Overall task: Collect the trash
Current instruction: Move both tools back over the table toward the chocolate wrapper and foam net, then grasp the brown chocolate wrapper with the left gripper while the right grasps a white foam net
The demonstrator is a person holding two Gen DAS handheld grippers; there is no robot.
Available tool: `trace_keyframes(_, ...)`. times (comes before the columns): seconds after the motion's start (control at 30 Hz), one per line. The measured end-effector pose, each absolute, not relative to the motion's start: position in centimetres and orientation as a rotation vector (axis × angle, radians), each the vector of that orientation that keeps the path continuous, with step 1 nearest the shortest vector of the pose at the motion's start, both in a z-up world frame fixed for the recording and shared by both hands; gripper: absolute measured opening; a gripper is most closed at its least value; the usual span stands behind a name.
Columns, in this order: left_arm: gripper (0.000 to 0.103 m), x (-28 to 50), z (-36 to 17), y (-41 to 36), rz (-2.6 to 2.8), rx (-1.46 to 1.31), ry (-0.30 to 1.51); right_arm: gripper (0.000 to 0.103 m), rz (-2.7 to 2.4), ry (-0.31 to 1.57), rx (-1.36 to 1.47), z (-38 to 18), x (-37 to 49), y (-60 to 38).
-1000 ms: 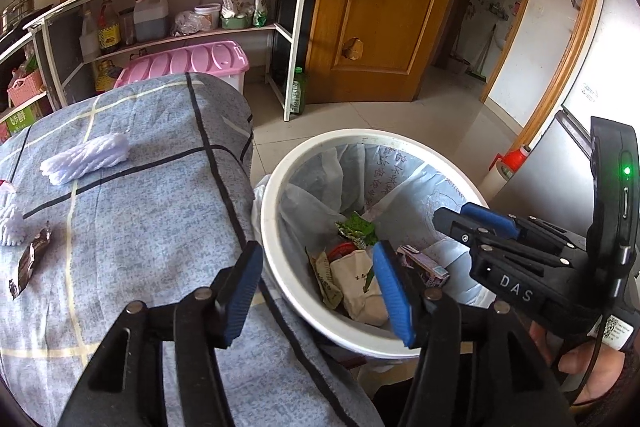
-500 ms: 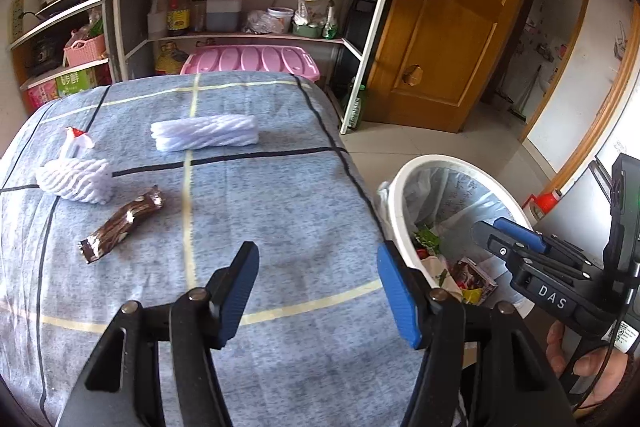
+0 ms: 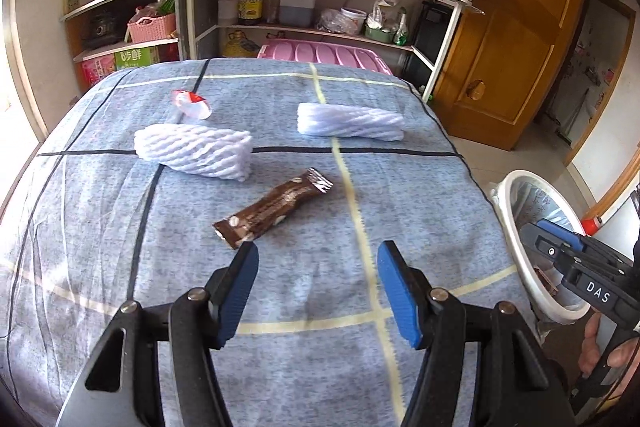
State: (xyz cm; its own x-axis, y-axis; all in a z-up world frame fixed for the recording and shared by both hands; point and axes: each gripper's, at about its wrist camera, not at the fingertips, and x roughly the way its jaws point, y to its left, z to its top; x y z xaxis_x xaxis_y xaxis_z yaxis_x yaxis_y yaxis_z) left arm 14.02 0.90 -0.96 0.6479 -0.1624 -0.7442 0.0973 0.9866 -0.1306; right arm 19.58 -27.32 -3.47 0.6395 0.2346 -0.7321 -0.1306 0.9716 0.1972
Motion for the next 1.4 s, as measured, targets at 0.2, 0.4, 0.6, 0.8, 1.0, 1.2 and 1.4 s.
trace_keyframes(0.2, 0.066, 15.3, -1.8, 3.0, -0.132, -0.062, 0.867, 0.043, 0.235, 0.871, 0.100, -4.0, 21.2, -25.1)
trace_keyframes(0.4, 0.066, 17.4, -2.6, 2.8, -0.132, 0.005, 0.886, 0.043, 0.273, 0.868, 0.064, -4.1, 23.9, -23.2)
trace_keyframes(0.6, 0.066, 19.1, -3.5, 2.2, -0.133, 0.056, 0.894, 0.046, 0.320, 0.836, 0.024, -3.6, 27.2, -21.4)
trace_keyframes(0.8, 0.066, 20.6, -4.0, 2.1, -0.141, 0.054, 0.908, 0.047, 0.361, 0.807, 0.011, -3.6, 30.3, -19.9)
trace_keyframes(1.0, 0.066, 21.5, -4.4, 2.6, -0.119, 0.010, 0.919, 0.048, 0.417, 0.777, 0.002, -3.2, 33.0, -18.5)
trace_keyframes(1.2, 0.066, 21.7, -4.5, 2.7, -0.110, -0.010, 0.922, 0.048, 0.530, 0.805, -0.015, -3.8, 35.0, -16.5)
trace_keyframes(1.4, 0.066, 21.8, -4.5, 2.8, -0.106, -0.016, 0.922, 0.057, 0.580, 0.831, -0.121, -4.8, 35.5, -15.2)
